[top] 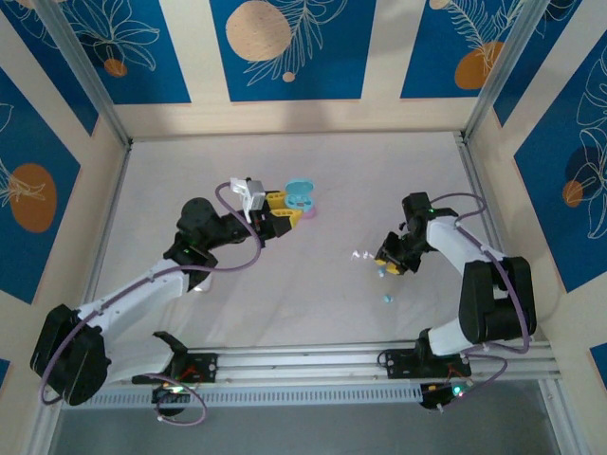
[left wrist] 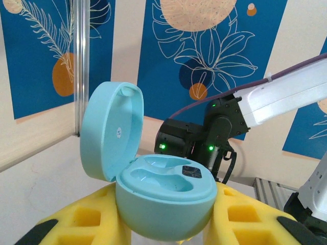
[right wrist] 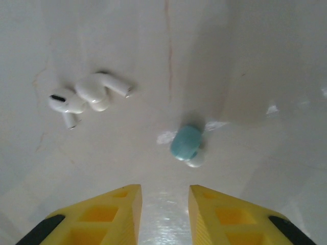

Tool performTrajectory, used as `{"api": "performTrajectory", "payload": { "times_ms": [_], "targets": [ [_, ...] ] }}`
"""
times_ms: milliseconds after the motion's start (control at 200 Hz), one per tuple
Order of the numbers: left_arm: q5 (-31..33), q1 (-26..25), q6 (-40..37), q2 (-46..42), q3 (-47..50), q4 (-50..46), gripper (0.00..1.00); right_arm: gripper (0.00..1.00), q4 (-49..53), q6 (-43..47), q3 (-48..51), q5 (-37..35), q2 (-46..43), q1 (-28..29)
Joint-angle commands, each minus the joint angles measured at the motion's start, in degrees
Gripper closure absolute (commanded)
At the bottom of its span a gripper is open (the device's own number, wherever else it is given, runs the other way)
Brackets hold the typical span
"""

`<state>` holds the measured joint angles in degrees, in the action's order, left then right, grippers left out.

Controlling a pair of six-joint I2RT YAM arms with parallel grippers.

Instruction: Insert wireless bluetooth earbuds into charging case

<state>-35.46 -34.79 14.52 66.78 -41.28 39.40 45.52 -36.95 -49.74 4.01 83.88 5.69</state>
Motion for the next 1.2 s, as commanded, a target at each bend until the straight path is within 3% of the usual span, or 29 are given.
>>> {"api": "performTrajectory", "payload": {
  "times_ms": [0, 1195],
  "targets": [
    [0.06, -0.82, -0.81, -1.22, -0.21, -0.02, 0.71, 0.70, -0.19, -0.91, 0.08, -3.39, 1.49, 0.55],
    [-0.04, -1.17, -0.73, -0.16, -1.56, -1.44, 0.71, 0.73, -1.79, 1.79, -2.92, -8.77, 10.69, 4.38]
  ]
}}
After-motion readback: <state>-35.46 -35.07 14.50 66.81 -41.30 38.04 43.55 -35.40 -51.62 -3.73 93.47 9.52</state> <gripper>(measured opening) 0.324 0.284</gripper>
